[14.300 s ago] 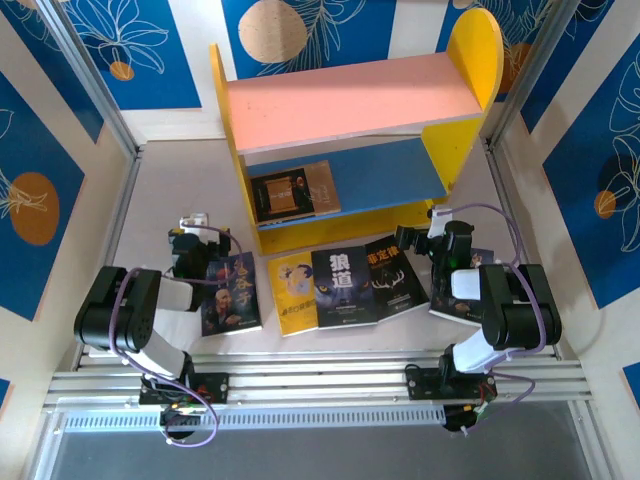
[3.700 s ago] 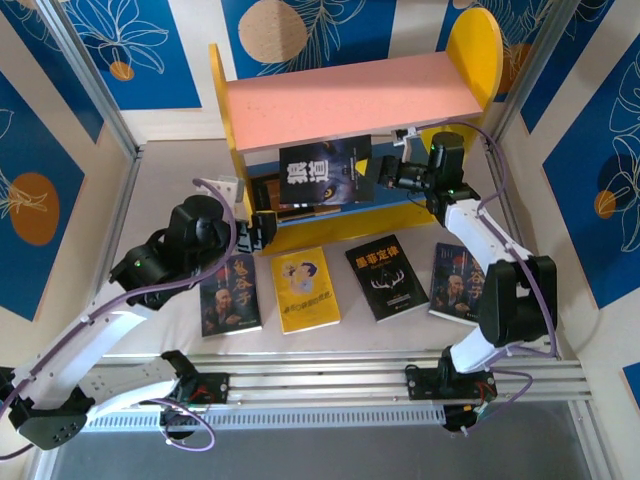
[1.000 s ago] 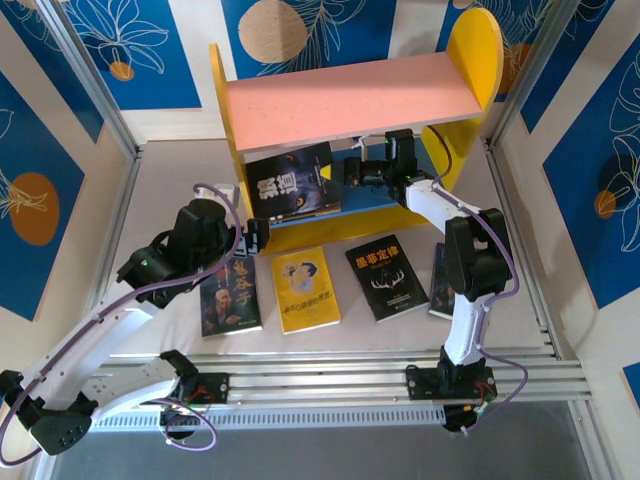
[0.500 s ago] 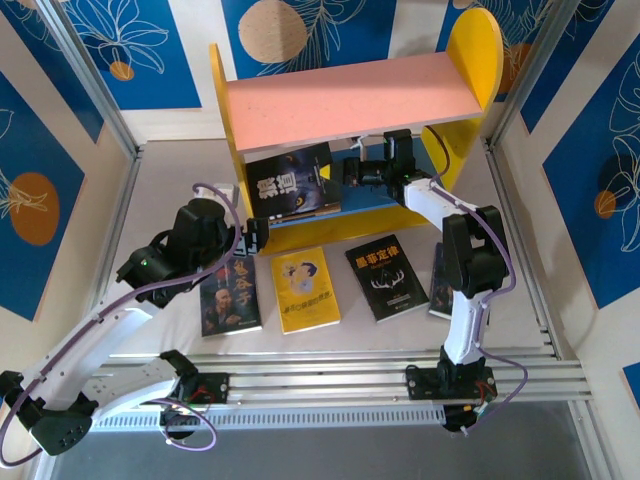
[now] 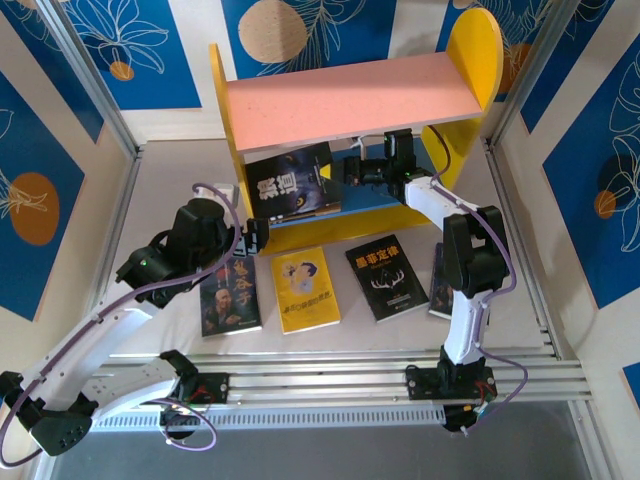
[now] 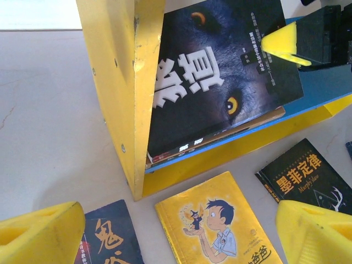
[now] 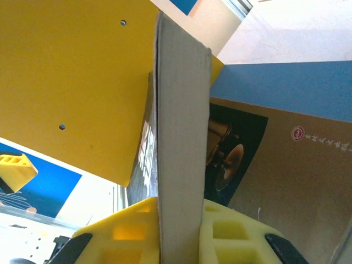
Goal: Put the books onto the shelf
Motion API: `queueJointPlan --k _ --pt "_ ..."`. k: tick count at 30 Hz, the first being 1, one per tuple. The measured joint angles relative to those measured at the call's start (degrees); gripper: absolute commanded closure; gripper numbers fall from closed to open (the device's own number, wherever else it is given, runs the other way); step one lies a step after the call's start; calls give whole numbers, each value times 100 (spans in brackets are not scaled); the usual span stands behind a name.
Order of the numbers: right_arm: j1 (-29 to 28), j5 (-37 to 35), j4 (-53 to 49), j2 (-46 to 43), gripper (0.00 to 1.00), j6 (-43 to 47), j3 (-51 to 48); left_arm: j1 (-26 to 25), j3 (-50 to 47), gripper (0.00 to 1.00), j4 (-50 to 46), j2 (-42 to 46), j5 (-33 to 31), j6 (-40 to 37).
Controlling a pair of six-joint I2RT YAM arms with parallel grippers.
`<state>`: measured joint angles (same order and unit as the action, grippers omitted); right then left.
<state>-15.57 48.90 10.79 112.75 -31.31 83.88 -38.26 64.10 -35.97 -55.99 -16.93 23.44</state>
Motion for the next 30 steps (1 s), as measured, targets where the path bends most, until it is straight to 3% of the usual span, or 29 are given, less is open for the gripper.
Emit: queueJointPlan --k 18,27,30 --pt "-98 -413 -577 -61 99 236 -39 2 0 10 4 -2 46 0" --pt "-212 -737 -787 -168 65 356 -42 2 2 10 13 -11 63 -2" --pt "-299 -828 -944 -168 58 450 -33 2 2 10 13 -11 66 -2"
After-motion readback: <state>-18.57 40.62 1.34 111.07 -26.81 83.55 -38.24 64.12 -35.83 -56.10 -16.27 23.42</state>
